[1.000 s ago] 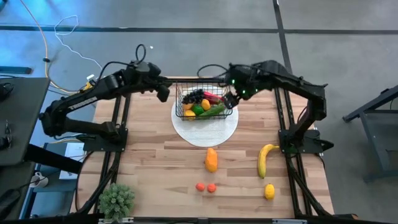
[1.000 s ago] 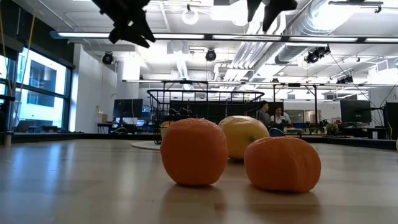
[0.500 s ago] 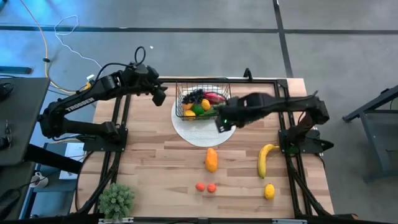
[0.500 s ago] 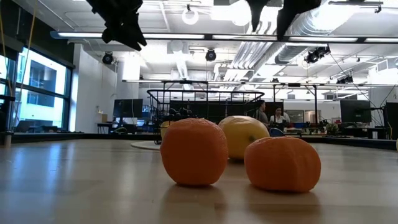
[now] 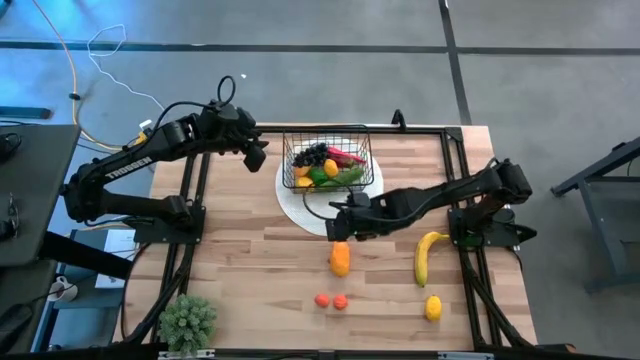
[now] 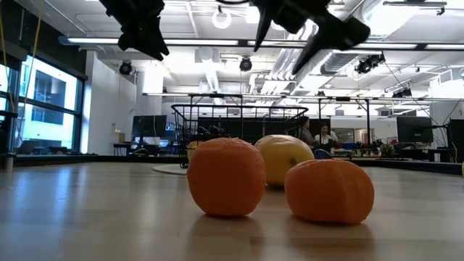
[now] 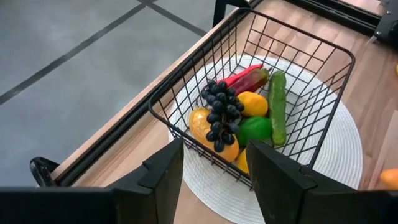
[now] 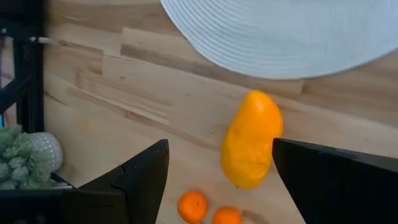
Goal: Build produce basket
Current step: Put the mango into the black basket
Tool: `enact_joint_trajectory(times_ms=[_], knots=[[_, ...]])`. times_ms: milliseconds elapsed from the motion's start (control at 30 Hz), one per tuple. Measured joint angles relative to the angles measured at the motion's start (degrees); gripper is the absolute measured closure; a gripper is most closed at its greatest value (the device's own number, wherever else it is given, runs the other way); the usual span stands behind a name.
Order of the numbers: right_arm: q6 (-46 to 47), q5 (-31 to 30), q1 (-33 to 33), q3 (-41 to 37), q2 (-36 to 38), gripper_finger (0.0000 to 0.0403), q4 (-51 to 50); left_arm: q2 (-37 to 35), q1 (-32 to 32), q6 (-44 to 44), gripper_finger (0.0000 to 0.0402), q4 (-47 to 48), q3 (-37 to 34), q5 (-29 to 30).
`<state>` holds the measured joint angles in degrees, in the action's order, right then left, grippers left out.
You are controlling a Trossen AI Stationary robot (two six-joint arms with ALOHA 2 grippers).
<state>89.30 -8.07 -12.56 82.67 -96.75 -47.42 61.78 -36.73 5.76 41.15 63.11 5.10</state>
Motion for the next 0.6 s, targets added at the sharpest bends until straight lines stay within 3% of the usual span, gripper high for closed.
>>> enact_joint_trajectory(times_ms=[300,600], knots=[[7.71,2.61,-2.26,-8.07,-0.46,0.0137,7.67,0.02,0.01,0.00,0.0238,-0.04,-0.02,0.00],[9.26,6.09,-2.60,-8.94,-3.80,0.0137,15.56,0.02,0.02,0.04,0.0237,-0.15,-0.02,0.00]])
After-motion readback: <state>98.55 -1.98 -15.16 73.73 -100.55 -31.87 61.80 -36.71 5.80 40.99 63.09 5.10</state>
